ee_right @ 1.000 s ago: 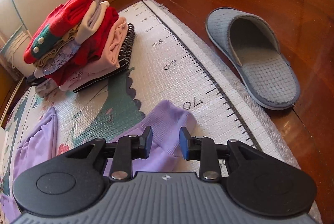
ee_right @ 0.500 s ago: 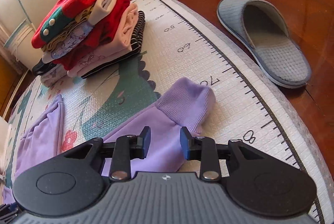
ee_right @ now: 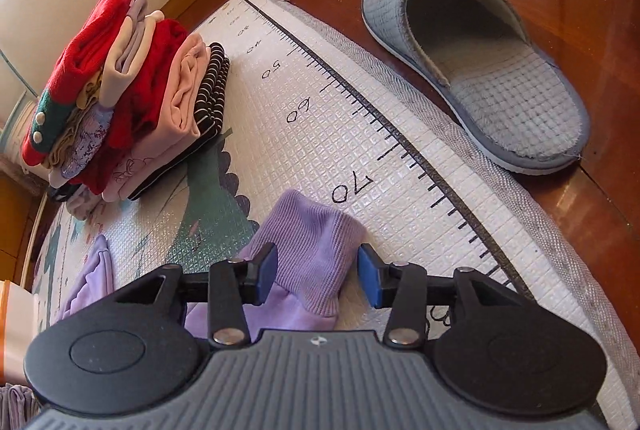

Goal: Fold clothes

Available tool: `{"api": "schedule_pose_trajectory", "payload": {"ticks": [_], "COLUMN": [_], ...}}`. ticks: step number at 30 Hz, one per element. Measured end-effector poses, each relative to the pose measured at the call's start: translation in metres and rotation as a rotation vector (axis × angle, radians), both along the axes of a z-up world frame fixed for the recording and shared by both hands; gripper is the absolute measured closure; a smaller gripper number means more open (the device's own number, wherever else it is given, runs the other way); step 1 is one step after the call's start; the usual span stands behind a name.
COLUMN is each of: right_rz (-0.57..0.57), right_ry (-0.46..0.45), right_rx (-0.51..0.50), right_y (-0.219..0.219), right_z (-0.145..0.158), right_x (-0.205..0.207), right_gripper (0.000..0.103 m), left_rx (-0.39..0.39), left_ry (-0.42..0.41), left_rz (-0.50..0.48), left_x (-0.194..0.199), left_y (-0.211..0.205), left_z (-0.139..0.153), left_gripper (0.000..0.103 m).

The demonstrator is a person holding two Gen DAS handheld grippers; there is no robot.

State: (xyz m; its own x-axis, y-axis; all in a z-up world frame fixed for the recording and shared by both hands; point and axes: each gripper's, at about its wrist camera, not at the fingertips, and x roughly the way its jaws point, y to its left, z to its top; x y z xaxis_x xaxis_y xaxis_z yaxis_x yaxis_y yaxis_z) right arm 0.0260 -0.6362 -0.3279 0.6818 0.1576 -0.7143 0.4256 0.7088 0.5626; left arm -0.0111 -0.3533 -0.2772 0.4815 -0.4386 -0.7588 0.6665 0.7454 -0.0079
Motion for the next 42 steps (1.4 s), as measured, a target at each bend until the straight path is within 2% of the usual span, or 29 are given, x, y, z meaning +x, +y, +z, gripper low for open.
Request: {"api": "schedule_pose_trajectory", "payload": {"ticks": [2,4,6,8,15,22,27,34,35,37,39,40,42], "right_rz": [-0.015,-0.047,-0.085,-0.112,-0.159,-0.073,-0.042,0.023,0.029,0.035,0.045,0.050,0.077], "right_ry": [-0.011,-0.018,-0.024,-0.036,-0.110,-0.179,-0.219,-0.255,-0.261,-0.273,-0.276,-0.277,-0.296], "right_rx": [0.040,0.085,0.145,0.204,0.359,0.466,0.531,0.572,0.579,0.592,0.599,0.603,0.589], "right_y": [-0.004,-0.011,-0.020,-0.027,-0.034,-0.035,-0.032,-0.024,-0.024,-0.022,-0.018,-0.016,-0.012], "right_z": [-0.004,-0.010,-0.018,-0.025,-0.021,0.005,0.013,0.024,0.025,0.027,0.029,0.031,0.037], "right_x": [0.000,-0.003,-0.006,-0.010,-0.017,-0.011,-0.013,-0.013,-0.013,-0.014,-0.014,-0.014,-0.015], "right_gripper": [0.063,0.074,0.091,0.093,0.095,0.095,0.095,0.095,0.095,0.095,0.095,0.095,0.095], "left_rx": [-0.008,-0.013,-0.018,-0.023,0.001,0.058,0.080,0.149,0.162,0.172,0.171,0.160,0.137], "left_ry": [0.005,0.005,0.005,0.005,-0.042,-0.185,-0.247,-0.354,-0.370,-0.382,-0.380,-0.374,-0.364], "left_rz": [-0.004,-0.008,-0.013,-0.017,-0.057,-0.064,-0.059,-0.097,-0.095,-0.076,-0.059,-0.057,-0.040], "left_x": [0.002,0.003,0.004,0.006,0.003,-0.007,0.000,0.011,0.013,0.018,0.023,0.026,0.031], "left_y": [-0.007,-0.014,-0.021,-0.028,-0.057,-0.083,-0.097,-0.114,-0.115,-0.113,-0.109,-0.104,-0.090], "left_z": [-0.001,-0.002,-0.002,-0.003,-0.005,0.003,0.013,0.015,0.015,0.019,0.025,0.028,0.037], "left_gripper": [0.052,0.051,0.051,0.051,0.049,0.048,0.048,0.048,0.051,0.074,0.091,0.097,0.097]}}
